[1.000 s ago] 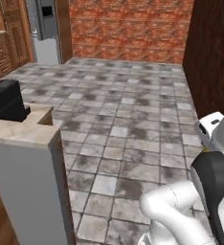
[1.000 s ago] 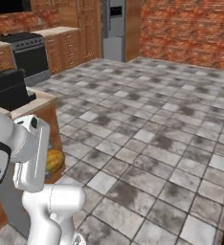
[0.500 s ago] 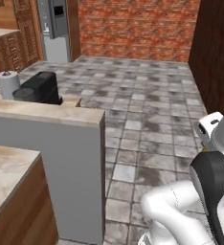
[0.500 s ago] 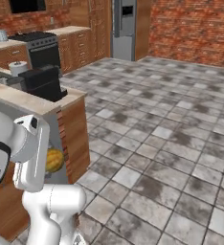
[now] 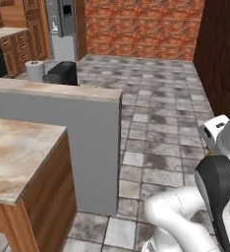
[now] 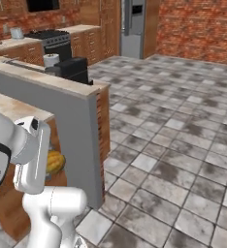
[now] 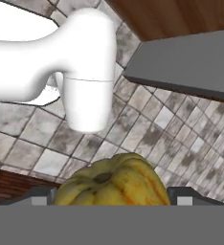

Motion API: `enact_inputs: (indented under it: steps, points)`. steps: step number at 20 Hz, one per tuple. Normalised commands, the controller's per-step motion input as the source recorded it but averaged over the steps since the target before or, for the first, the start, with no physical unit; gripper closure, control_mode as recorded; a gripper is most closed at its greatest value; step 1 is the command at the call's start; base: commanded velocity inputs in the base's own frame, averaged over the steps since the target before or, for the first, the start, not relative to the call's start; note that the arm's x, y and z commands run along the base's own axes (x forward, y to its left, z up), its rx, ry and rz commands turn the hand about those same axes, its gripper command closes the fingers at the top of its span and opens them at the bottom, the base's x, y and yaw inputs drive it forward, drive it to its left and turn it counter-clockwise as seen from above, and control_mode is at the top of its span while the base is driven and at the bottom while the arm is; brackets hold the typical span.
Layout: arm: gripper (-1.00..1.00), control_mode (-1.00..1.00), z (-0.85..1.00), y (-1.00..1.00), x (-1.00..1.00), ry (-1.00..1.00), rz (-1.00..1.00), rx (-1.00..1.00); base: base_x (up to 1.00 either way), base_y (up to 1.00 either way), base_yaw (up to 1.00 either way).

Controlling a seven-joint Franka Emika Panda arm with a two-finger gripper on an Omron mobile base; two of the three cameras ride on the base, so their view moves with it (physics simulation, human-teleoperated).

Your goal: Place the cold items (carrot and squash) from the fridge in one tupperware on the dining counter. Place the warm items (hot dog and kebab skewer) in the stove area in another tupperware.

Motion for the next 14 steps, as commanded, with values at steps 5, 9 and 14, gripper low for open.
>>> enact_inputs:
  steps: [5,9,14]
  points:
    - [1.00,1.00,0.00,0.00,0.00,0.00,0.00,0.00,-0.74,0.64,0.00]
    - [1.00,1.00,0.00,0.00,0.00,0.00,0.00,0.00,-0.56,0.77,0.00]
    - [1.00,1.00,0.00,0.00,0.00,0.00,0.00,0.00,-0.38,0.80,0.00]
